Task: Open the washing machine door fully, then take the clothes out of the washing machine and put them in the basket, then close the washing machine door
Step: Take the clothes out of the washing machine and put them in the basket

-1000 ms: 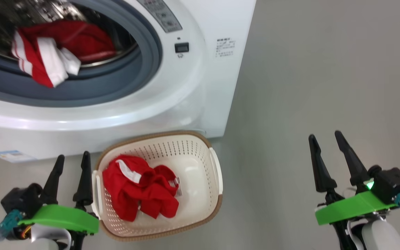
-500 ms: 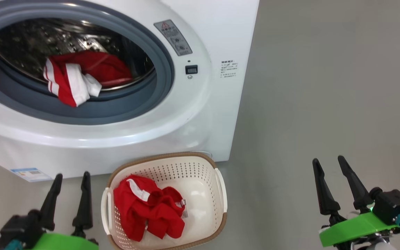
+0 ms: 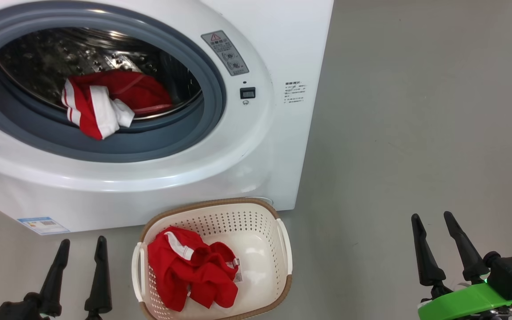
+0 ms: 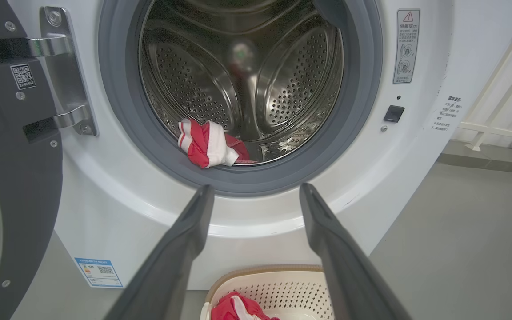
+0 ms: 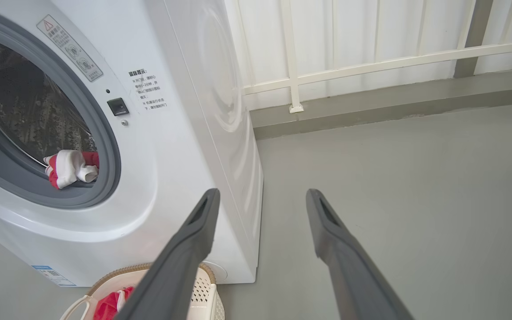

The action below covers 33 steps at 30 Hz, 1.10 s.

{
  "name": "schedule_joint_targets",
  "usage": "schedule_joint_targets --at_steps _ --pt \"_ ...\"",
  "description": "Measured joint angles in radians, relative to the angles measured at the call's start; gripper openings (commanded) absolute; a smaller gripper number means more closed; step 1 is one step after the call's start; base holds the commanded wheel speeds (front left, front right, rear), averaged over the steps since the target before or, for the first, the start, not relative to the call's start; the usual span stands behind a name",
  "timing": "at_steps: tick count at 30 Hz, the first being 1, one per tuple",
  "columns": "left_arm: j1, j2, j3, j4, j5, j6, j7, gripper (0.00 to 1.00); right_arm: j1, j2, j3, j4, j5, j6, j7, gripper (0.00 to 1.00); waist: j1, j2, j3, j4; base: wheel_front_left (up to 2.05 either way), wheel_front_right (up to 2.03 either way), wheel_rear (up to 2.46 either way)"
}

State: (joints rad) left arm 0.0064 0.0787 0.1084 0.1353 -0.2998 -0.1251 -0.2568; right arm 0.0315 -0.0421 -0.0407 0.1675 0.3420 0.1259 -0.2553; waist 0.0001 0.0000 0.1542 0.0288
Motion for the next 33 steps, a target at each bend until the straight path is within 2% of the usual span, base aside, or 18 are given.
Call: schedule_joint_targets --at_steps 20,33 --pt "-0.026 -0.010 0.001 0.019 0.026 0.000 0.000 1.00 -0.006 0.000 -0.004 -0.003 0.001 0.000 0.000 1.00 -0.0001 0.0000 0.033 0.001 0.00 0.00 0.00" --pt "-0.355 0.001 0.015 0.246 0.090 0.000 0.000 1.00 -0.091 0.000 0.038 -0.009 0.019 0.000 0.000 1.00 0.0000 0.0000 0.122 -0.017 0.00 0.00 0.00"
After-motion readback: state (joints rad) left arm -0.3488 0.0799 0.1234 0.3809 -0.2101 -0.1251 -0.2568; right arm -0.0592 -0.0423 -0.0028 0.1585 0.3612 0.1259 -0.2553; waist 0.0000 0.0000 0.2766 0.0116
